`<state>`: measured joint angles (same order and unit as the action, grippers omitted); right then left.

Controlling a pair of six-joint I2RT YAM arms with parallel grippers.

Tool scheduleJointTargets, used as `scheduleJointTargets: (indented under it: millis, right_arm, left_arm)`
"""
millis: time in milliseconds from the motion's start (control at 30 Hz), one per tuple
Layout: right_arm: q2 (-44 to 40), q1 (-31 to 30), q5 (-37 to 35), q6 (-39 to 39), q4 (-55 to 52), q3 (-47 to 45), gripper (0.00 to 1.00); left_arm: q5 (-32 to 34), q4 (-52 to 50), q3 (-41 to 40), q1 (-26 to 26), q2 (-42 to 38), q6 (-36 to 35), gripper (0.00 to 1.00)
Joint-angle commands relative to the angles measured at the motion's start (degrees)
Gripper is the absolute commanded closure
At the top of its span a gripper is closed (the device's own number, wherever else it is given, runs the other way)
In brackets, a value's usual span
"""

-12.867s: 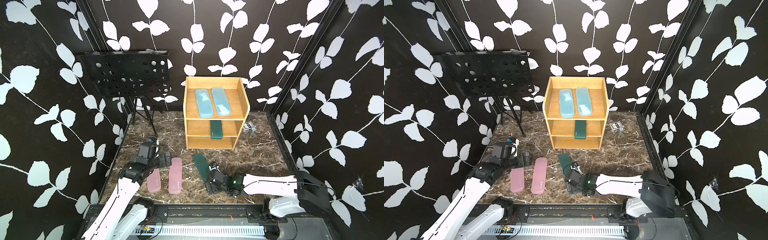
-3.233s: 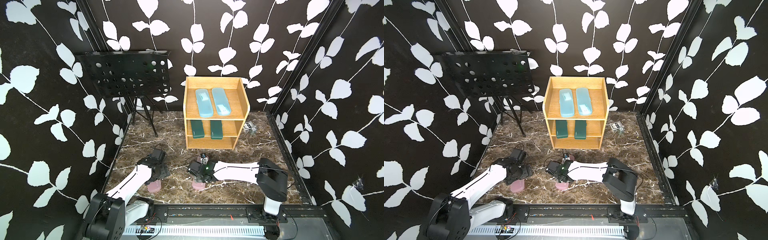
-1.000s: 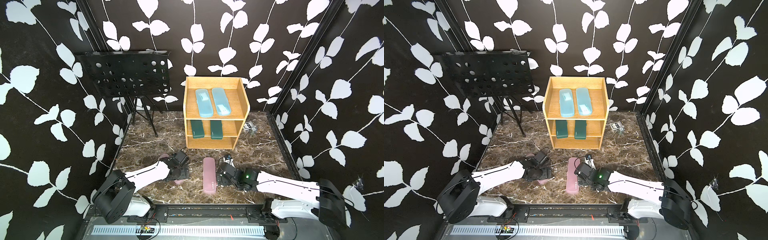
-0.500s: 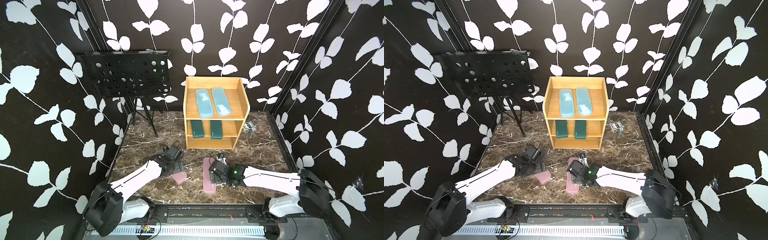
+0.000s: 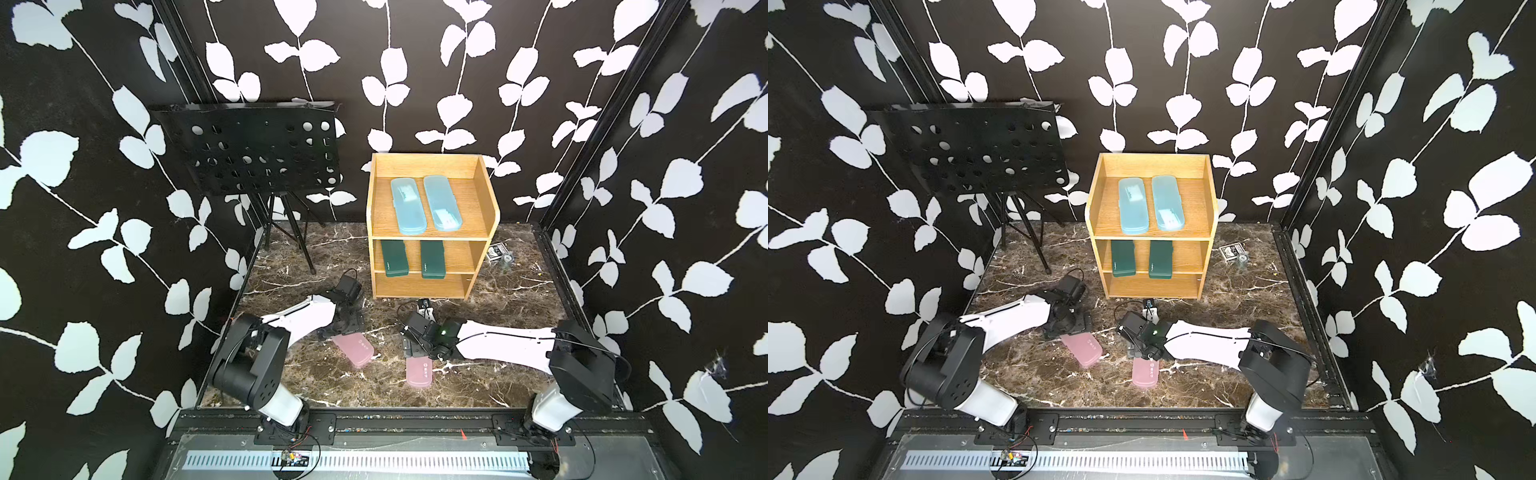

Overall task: Place the pencil cases on the shelf according to color
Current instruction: Move the pencil case to the center of the board, then pick up the pencil case from the center of the board.

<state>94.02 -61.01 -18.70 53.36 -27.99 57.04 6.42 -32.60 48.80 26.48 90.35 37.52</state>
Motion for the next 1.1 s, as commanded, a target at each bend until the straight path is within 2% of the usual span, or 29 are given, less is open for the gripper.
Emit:
scheduleJointTargets:
  millis: [0,133,233,367,567,767,933,1067]
  right_arm:
    - [-0.2,1.0,-2.0,0.2,-0.9,1.3,0.01]
    - [-3.4,1.4,-2.3,-1.3,-0.9,-0.5,0.01]
    - [-6.7,1.3,-1.6,-1.9,-1.6,-1.6,0.01]
    - [-10.5,-0.7,-6.2,1.9,-7.4,-2.9,0.01]
    - [-14.3,-5.2,-2.1,6.0,-3.5,-8.0,0.01]
    - [-8.7,-9.3,-0.1,8.7,-2.0,-6.5,0.01]
    - [-0.7,-10.0,1.9,7.9,-2.8,-2.8,0.01]
    - [3.2,-10.0,1.6,5.9,-8.2,1.0,0.01]
  left_arm:
    - [-2.5,3.9,2.6,-0.3,2.1,-2.6,0.01]
    - [-3.8,4.5,5.8,-0.2,3.2,-4.1,0.01]
    - [-3.1,2.9,5.7,-0.2,0.1,-4.4,0.01]
    - [-3.1,1.7,1.0,-0.1,-9.2,-3.7,0.01]
    - [0.3,-4.5,-6.6,1.2,-26.7,-0.7,0.01]
    - [1.9,-8.3,-9.6,3.1,-37.1,2.4,0.01]
    - [2.8,-11.0,-9.4,4.2,-38.7,2.8,0.01]
    - [2.6,-11.3,-10.2,5.0,-40.0,3.7,0.01]
